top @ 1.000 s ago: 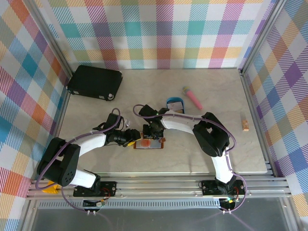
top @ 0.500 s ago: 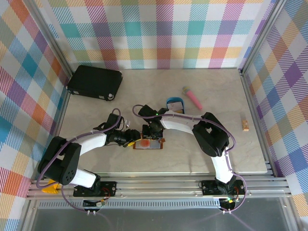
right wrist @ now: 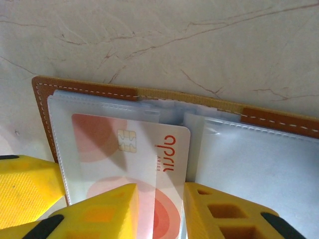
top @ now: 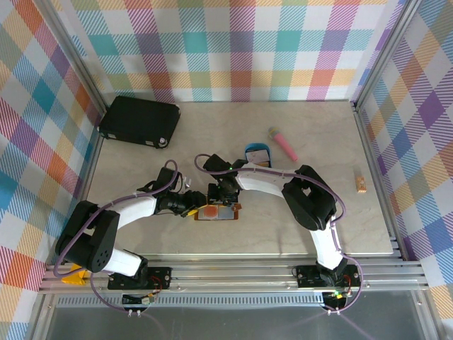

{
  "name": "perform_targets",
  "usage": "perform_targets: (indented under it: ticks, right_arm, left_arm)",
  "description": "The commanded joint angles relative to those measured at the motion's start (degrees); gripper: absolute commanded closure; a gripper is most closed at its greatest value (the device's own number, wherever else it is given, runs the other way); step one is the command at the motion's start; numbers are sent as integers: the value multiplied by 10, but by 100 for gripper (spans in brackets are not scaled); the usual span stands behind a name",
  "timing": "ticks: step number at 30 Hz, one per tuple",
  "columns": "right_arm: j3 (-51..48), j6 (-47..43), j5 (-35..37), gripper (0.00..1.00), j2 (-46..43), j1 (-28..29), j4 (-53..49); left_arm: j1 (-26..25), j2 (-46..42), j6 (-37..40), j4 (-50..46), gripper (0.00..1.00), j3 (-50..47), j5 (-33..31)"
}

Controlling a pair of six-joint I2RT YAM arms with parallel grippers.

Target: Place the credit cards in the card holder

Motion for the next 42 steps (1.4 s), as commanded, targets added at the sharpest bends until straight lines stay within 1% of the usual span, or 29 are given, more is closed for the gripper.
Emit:
perform_targets:
  ticks: [1,21,26,28,33,37,42]
  right_arm:
    - [-7,18,-29,70,3,0,40]
    - [-46,52,-63,74,-21,-7,111]
    - [-43,46,-65,80,-23,-7,118]
    - [-41,43,-69,81,-22,-8,121]
    - [-40,43,-74,81,-21,-7,123]
    - [-37,37,-58,80,-27,-7,103]
    - [-22,10,0,71,-45,-8,31]
  left_arm:
    - [-6,0,2,6,51,-12,4]
    - [-6,-4,-4,14,53,-17,5]
    - [-6,-5,-8,17,53,-19,5]
    - [-6,-5,-9,20,53,-21,4]
    - [-6,-5,-11,22,53,-21,6]
    - [-6,-6,-11,20,54,-21,4]
    - [-6,-7,-10,17,54,-20,0]
